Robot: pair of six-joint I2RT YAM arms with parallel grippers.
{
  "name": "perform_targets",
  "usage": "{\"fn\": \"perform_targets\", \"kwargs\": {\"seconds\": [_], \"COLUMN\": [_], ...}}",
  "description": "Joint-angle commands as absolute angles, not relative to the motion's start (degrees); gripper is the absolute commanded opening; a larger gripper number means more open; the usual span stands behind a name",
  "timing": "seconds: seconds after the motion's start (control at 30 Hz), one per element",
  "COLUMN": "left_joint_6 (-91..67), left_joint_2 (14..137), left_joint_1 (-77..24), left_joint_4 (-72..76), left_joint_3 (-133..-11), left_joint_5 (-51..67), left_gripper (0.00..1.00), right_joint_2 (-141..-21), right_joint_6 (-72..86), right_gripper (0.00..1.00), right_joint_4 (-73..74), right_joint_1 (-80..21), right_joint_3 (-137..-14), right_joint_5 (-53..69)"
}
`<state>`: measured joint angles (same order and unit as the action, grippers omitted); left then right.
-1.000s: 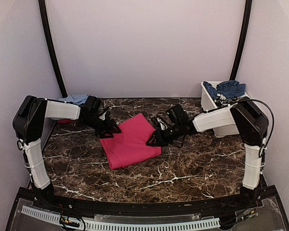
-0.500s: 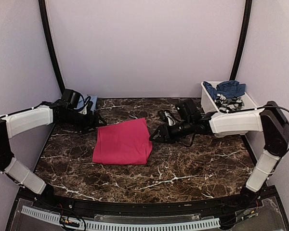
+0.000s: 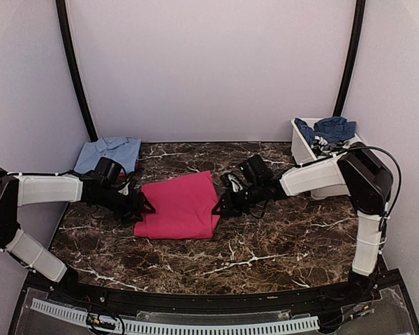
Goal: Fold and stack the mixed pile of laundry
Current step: Rotate the square-folded trousers at the center of the board, then smooth out the square-folded trousers at the center of the board.
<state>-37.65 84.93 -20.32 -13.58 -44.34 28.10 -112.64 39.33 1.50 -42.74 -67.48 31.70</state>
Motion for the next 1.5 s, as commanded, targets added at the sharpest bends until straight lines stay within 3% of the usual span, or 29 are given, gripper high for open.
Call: {"fn": "perform_targets", "kwargs": {"seconds": [0.0, 0.1, 0.43, 0.83, 1.07, 1.47], "left_joint_6": [-37.23, -36.10, -41.26, -43.95, -43.27, -34.68], "left_joint_2": [70.91, 63.94, 65.96, 72.71, 78.70, 77.22], "left_joint_1": [-20.85, -21.25, -30.39, -37.14, -37.88, -37.88], "left_joint_4": [-17.90, -23.22, -19.54, -7.05, -1.24, 18.54], "left_joint_3": [-43.14, -43.62, -36.37, -31.93, -31.51, -25.40], "left_joint_5": [24.92, 25.44, 27.16, 25.79, 21.02, 19.37], "left_gripper": [0.61, 0.55, 0.37, 0.32, 0.35, 0.35], "right_joint_2": [-112.62, -111.78, -107.29, -101.64, -100.43, -100.63], "right_joint_6": [42.27, 43.55, 47.07, 49.92, 50.78, 50.10], "right_gripper": [0.11, 0.00, 0.00, 0.00, 0.00, 0.00], "right_joint_4": [-5.76, -7.42, -11.28, -14.24, -15.18, -13.20], "right_joint_1": [-42.63, -42.48, -39.48, -38.67, -38.67, -38.03], "right_joint_3": [-66.04, -65.01, -60.19, -52.55, -51.06, -52.10], "right_joint_5": [34.64, 34.90, 33.01, 30.72, 31.55, 32.61]}}
